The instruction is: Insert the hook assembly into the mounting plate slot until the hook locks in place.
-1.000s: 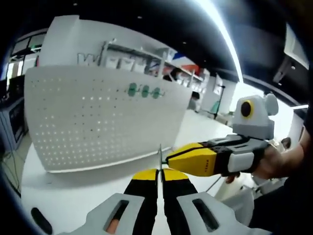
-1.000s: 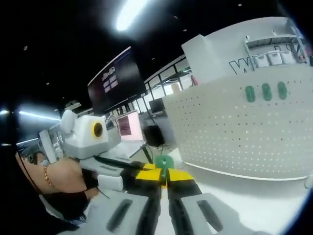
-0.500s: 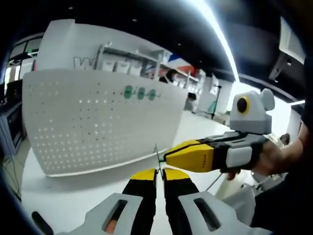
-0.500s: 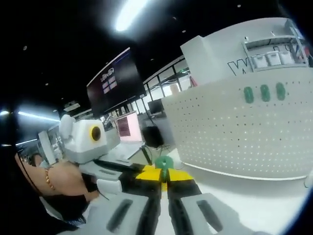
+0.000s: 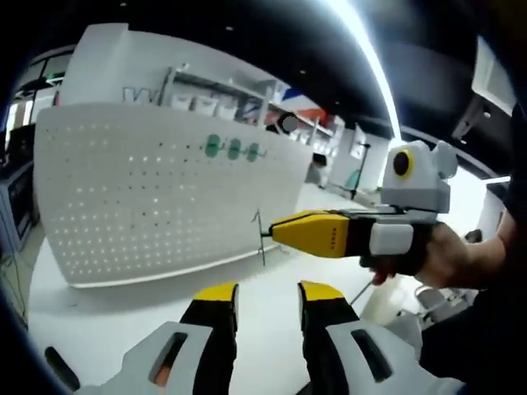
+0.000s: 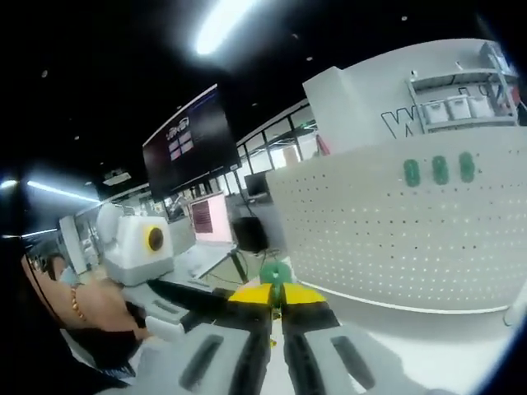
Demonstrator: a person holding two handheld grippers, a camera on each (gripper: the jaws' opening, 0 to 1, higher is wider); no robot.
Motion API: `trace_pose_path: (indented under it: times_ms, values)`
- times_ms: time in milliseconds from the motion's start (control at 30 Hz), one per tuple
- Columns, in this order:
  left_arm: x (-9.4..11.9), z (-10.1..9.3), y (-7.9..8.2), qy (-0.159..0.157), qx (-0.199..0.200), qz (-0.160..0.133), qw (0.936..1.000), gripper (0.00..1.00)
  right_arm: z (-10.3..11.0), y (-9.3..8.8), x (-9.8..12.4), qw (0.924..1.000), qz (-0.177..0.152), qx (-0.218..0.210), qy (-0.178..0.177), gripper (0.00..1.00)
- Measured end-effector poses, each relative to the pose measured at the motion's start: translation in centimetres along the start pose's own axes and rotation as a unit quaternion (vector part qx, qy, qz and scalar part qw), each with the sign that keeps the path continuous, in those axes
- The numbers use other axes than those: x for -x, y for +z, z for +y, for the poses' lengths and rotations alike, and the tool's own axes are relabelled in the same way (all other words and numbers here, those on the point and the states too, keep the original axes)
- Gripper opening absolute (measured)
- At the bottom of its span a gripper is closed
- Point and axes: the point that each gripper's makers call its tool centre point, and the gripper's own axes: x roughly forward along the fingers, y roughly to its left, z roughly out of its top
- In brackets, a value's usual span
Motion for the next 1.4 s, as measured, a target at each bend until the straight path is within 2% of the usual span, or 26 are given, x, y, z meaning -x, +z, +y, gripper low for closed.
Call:
trace_pose_path:
  times_ms: [100, 200, 300, 400, 533, 600, 667, 767, 933, 1100, 1267, 1333, 1400]
  values:
    - [-0.1, -0.4, 0.0, -0.007, -0.002, 0.001, 1.0, 0.5, -0.4, 0.1, 0.1, 1.0, -0.002, 0.002, -0.005, 0.0]
    - [0.3, -1.6, 1.1, -0.029, -0.005, -0.018, 0.9994, 0.57, -0.7, 0.3, 0.3, 1.0, -0.006, 0.003, -0.006, 0.0]
    - [0.4, -1.8, 1.3, -0.026, -0.01, -0.016, 0.9995, 0.72, -0.8, 0.5, 0.4, 0.9999, -0.011, 0.01, -0.006, 0.0]
    - [0.5, -1.7, 1.3, -0.021, -0.013, -0.015, 0.9996, 0.83, -1.3, 0.5, 0.3, 0.9998, -0.011, 0.013, -0.01, 0.0]
    - [0.7, -1.8, 1.5, -0.027, -0.011, -0.02, 0.9994, 0.86, -1.8, 0.8, 0.2, 0.9996, -0.014, 0.021, -0.015, 0.0]
    - [0.8, -1.7, 2.1, -0.025, 0.002, -0.04, 0.9989, 0.95, -2.1, 0.9, 0.1, 0.9995, -0.015, 0.025, -0.016, 0.0]
    - [0.9, -1.7, 2.2, -0.023, 0.006, -0.044, 0.9987, 1.0, -2.4, 0.9, 0.0, 0.9991, -0.014, 0.035, -0.02, 0.0]
    - [0.9, -1.5, 2.1, -0.017, -0.003, -0.04, 0.9991, 1.0, -3.0, 1.1, -0.2, 0.9985, -0.015, 0.046, -0.027, 0.0]
    - [1.2, -1.2, 1.8, -0.01, 0.005, -0.035, 0.9993, 1.0, -4.8, 1.9, -0.6, 0.9969, -0.024, 0.059, -0.046, 0.0]
    - [1.7, -0.9, 2.1, -0.014, 0.021, -0.047, 0.9986, 1.0, -6.9, 3.1, -0.8, 0.9947, -0.039, 0.066, -0.068, 0.0]
    - [2.1, -0.4, 2.3, -0.004, 0.018, -0.055, 0.9983, 1.0, -9.2, 4.5, -0.8, 0.9908, -0.056, 0.078, -0.095, 0.0]
    - [2.2, -0.2, 2.4, -0.009, 0.047, -0.068, 0.9965, 1.0, -10.2, 5.1, -0.6, 0.9895, -0.064, 0.072, -0.107, 0.0]
    - [2.4, 0.2, 2.3, -0.005, 0.053, -0.071, 0.9961, 1.0, -11.1, 5.6, -0.3, 0.9883, -0.074, 0.068, -0.115, 0.0]
